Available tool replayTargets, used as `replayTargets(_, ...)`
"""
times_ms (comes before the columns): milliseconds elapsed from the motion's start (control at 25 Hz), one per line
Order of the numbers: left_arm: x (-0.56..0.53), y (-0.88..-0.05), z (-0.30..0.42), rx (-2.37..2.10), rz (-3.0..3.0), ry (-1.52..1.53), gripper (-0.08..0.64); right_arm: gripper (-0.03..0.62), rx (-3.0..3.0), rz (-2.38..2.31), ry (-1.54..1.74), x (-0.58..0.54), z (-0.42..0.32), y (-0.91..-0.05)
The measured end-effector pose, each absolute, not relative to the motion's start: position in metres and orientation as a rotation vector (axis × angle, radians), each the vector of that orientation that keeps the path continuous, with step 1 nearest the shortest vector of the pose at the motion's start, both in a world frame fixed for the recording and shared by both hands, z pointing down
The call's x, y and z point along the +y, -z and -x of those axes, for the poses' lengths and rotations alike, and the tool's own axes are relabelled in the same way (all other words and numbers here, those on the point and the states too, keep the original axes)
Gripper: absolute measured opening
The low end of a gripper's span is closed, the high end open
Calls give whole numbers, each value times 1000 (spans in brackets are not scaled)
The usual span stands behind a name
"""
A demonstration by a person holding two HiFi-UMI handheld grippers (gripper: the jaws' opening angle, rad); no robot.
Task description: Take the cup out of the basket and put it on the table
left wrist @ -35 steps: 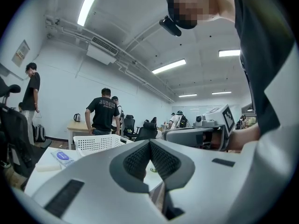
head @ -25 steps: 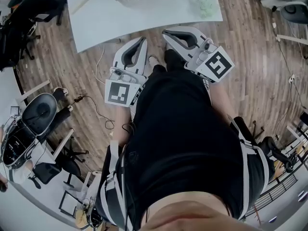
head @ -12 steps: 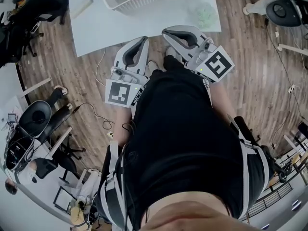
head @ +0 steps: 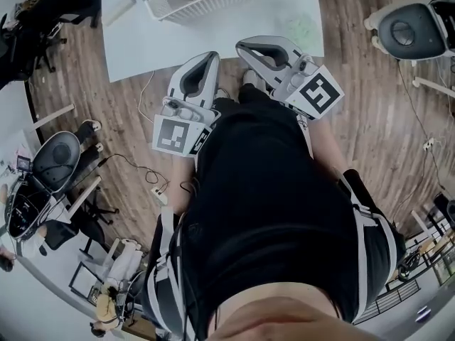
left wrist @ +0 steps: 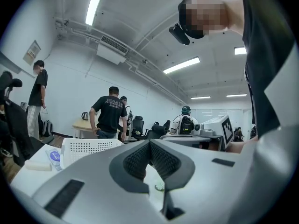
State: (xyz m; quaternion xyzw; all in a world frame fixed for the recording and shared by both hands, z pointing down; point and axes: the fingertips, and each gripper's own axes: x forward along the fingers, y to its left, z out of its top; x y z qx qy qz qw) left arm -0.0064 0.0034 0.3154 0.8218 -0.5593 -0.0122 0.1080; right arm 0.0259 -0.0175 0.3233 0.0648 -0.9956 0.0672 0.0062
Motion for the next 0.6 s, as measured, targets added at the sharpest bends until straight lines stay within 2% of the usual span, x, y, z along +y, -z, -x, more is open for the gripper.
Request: replayTargets(600,-11,-318,4,-1707,-2352,8,18,18,-3130,-163,-293,-40,-28,-322)
